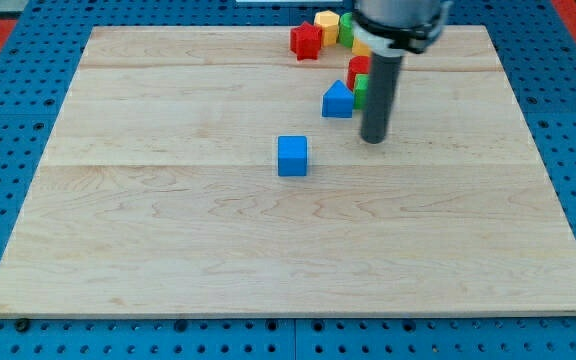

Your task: Move blue cube a bit up

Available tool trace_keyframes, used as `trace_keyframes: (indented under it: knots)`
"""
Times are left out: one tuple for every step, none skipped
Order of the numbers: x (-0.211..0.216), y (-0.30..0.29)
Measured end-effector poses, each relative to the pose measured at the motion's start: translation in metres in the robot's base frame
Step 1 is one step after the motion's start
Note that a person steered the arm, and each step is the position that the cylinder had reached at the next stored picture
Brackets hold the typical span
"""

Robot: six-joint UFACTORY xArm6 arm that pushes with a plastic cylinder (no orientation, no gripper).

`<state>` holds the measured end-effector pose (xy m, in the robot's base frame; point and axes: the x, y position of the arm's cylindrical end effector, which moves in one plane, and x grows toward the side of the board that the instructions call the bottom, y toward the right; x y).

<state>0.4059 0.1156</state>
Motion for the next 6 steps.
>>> trace_keyframes:
  knots:
    - [0.034,0.002]
    - [0.064,-0.048]
    - [0.065,-0.104]
    - [0.049,-0.115]
    - [0.022,-0.121]
    - [0.006,-0.161]
